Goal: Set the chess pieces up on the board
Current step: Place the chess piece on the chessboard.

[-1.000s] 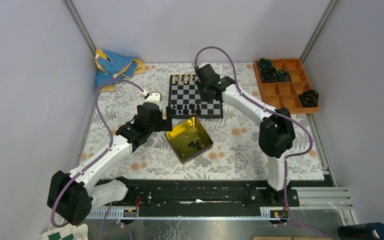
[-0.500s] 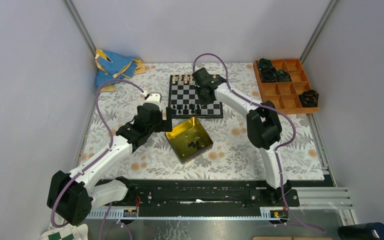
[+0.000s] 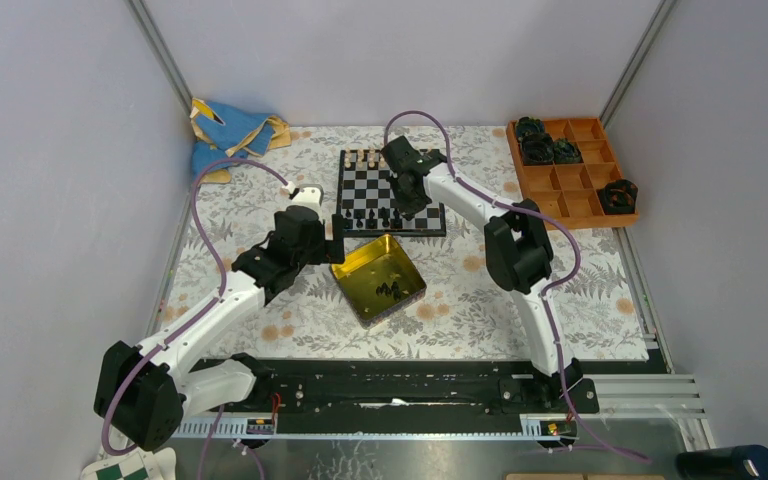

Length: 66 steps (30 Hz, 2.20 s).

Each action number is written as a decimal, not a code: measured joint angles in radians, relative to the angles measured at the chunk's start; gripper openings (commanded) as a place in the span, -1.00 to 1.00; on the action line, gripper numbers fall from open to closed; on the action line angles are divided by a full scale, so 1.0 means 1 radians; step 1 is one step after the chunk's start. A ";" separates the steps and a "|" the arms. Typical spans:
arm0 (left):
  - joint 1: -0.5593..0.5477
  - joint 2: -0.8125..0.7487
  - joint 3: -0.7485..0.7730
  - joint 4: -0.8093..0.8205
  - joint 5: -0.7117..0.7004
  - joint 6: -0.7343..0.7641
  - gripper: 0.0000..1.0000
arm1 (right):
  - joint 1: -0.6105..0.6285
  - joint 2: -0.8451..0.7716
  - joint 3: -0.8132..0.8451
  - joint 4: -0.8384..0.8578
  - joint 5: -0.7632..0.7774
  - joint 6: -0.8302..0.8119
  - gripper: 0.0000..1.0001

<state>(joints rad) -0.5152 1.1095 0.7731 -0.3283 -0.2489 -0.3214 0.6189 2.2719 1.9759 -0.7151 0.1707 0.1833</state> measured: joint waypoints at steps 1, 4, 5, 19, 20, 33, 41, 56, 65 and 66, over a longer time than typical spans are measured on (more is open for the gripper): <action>0.000 0.000 0.000 0.000 0.000 0.000 0.98 | 0.000 0.004 0.006 -0.010 0.000 0.001 -1.00; 0.000 0.000 0.000 0.000 0.000 0.000 0.98 | -0.002 0.011 0.026 -0.036 -0.001 0.007 -1.00; 0.000 0.000 0.000 0.000 0.000 0.000 0.98 | -0.003 0.013 0.031 -0.042 -0.003 0.008 -1.00; 0.000 0.000 0.000 0.000 0.002 0.000 0.98 | -0.008 0.014 0.033 -0.063 -0.035 0.024 -1.00; 0.000 0.000 0.000 0.000 0.002 0.000 0.98 | -0.008 0.014 0.033 -0.062 -0.037 0.024 -1.00; 0.000 0.000 -0.007 0.001 0.003 0.000 0.98 | -0.009 0.016 0.016 -0.054 -0.048 0.024 -0.90; 0.000 0.000 -0.007 0.002 0.003 0.000 0.98 | -0.009 0.017 0.000 -0.043 -0.052 0.026 -0.35; 0.000 0.000 -0.011 0.016 0.006 0.000 0.98 | -0.009 0.015 -0.010 -0.005 -0.054 0.016 -0.09; 0.000 0.002 -0.011 0.023 0.006 0.000 0.98 | -0.003 -0.081 -0.072 0.014 -0.027 -0.012 -0.04; 0.000 0.003 -0.011 0.023 0.007 0.000 0.98 | 0.000 -0.105 -0.084 0.018 -0.020 -0.016 -0.04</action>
<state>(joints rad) -0.5152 1.1130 0.7616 -0.3058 -0.2420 -0.3218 0.6193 2.1674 1.8919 -0.6975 0.1505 0.1673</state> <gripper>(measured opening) 0.989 0.473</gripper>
